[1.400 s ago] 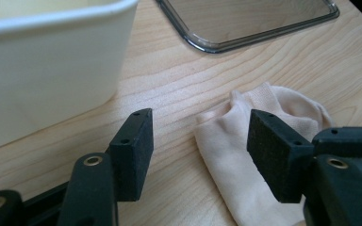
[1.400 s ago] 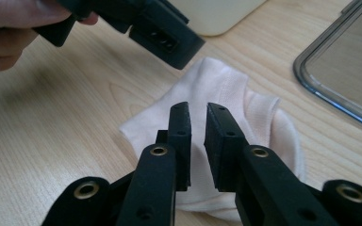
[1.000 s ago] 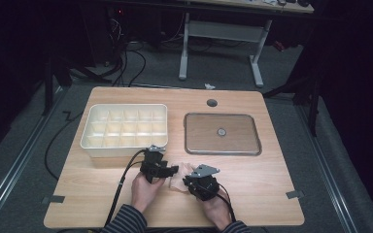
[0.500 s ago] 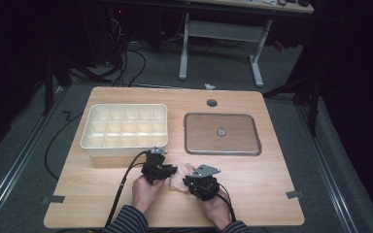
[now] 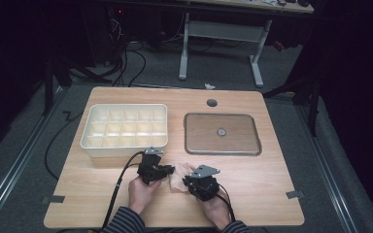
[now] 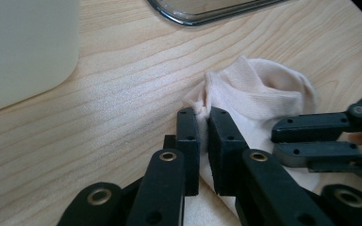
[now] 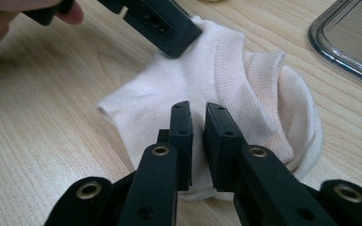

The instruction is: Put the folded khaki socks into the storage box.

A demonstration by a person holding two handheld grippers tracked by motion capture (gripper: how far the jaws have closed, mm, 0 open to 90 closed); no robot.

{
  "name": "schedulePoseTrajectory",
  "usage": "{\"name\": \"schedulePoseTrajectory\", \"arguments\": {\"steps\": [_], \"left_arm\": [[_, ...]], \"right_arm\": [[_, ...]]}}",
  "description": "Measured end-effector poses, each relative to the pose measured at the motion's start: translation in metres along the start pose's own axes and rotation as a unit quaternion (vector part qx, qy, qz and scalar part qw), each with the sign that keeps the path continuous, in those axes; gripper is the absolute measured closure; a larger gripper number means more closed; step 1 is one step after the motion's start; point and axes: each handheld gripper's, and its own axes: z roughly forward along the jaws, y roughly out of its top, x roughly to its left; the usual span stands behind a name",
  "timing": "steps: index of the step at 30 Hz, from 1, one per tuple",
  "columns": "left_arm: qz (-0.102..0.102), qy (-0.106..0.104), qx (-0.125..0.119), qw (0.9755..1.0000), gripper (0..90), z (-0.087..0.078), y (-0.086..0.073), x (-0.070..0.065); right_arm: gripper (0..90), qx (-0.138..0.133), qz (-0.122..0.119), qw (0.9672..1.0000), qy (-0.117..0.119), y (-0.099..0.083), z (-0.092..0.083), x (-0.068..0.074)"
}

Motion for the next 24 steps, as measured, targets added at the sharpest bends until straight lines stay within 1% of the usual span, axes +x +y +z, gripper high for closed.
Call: {"name": "schedulePoseTrajectory", "arguments": {"steps": [2,4,6,11,14,17,22,24], "left_arm": [[0.002,0.0,-0.002,1.0,83.9,-0.002,-0.001,-0.001],[0.008,-0.002,-0.006,0.9999,84.0,-0.007,-0.002,0.0],[0.007,-0.004,-0.008,0.9999,84.0,-0.009,-0.002,0.001],[-0.004,-0.013,-0.019,0.9997,84.1,-0.017,-0.005,0.004],[-0.008,-0.016,-0.025,0.9995,84.1,-0.023,-0.007,0.005],[-0.015,-0.02,-0.03,0.9992,84.1,-0.028,-0.008,0.006],[-0.014,-0.019,-0.03,0.9993,84.1,-0.031,-0.009,0.007],[-0.015,-0.019,-0.03,0.9992,84.2,-0.032,-0.009,0.007]], "right_arm": [[81.5,0.002,0.0,1.0,-0.001,0.001,0.0,0.001],[81.4,0.005,-0.006,1.0,0.0,0.003,0.002,0.002],[81.5,0.004,-0.008,1.0,0.001,0.004,0.003,0.003],[81.4,0.003,-0.012,0.9999,0.006,0.007,0.007,0.008],[81.4,0.006,-0.018,0.9998,0.009,0.01,0.009,0.012],[81.2,0.006,-0.023,0.9996,0.017,0.013,0.012,0.015],[79.5,0.001,-0.014,0.9997,0.02,0.014,0.012,0.016],[79.7,-0.007,-0.004,0.9997,0.024,0.015,0.008,0.014]]}}
